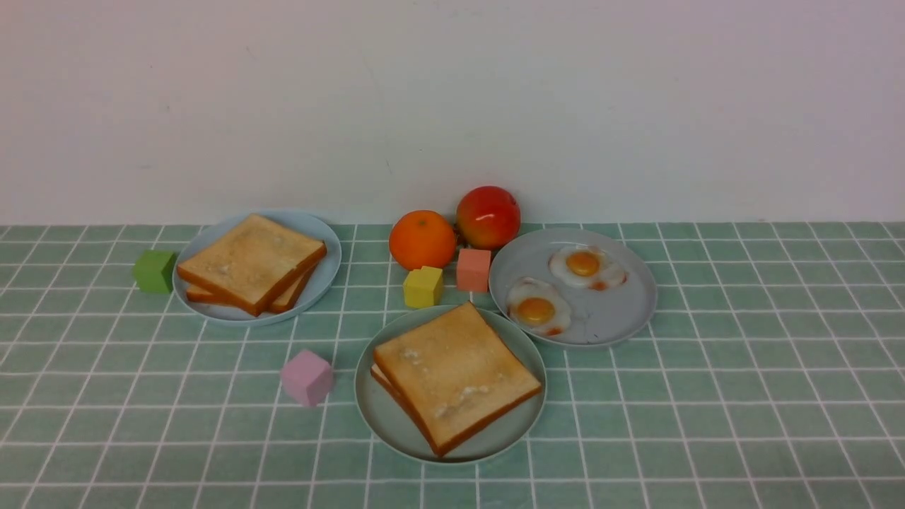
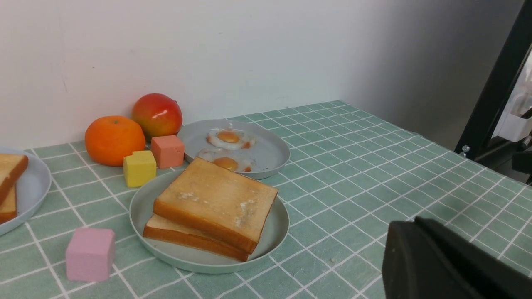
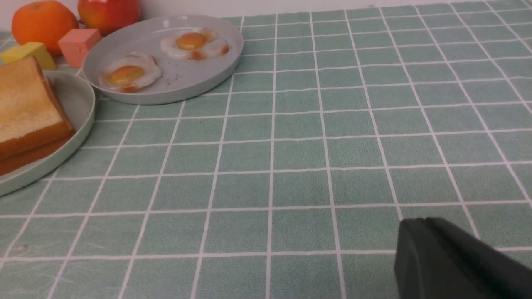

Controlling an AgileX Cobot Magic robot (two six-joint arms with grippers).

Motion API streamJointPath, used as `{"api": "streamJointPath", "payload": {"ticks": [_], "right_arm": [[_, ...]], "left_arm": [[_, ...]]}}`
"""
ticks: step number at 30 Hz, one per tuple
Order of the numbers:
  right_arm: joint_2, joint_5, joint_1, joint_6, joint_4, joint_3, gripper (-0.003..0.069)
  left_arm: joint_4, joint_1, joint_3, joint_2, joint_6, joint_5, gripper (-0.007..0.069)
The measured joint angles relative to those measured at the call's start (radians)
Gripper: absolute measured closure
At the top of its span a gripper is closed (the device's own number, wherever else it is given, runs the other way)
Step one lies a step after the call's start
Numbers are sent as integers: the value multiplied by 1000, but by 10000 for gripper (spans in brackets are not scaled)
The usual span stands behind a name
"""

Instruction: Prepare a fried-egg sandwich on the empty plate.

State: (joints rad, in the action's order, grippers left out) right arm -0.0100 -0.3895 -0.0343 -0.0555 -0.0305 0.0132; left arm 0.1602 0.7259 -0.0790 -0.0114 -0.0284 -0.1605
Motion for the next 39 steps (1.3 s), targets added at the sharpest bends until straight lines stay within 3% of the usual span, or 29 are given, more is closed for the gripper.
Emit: {"api": "streamJointPath", "payload": {"ticks": [3,7,10,11,12,16,20,39], "right_arm": [[0,0,0,0,0,0,662],[0,0,0,0,0,0,659],[0,0,0,0,0,0,659],[0,0,0,0,0,0,659],[0,0,0,0,0,0,659],[0,1,0,0,0,0,659],[0,1,0,0,0,0,657],[0,1,0,0,1,0,646]], "left_arm": [[-5,-3,1,0,0,1,620],[-25,-148,1,0,-5,32,638],[-44,-416,3,0,-35,13,638],[-46,-431,5,0,-39,10,638],[-56,-556,22,0,-47,-19,638],[-57,-707,97,0,-56,-131,638],[-57,-734,110,0,-61,-222,638],[-53,-734,110,0,-63,-216,638]]}}
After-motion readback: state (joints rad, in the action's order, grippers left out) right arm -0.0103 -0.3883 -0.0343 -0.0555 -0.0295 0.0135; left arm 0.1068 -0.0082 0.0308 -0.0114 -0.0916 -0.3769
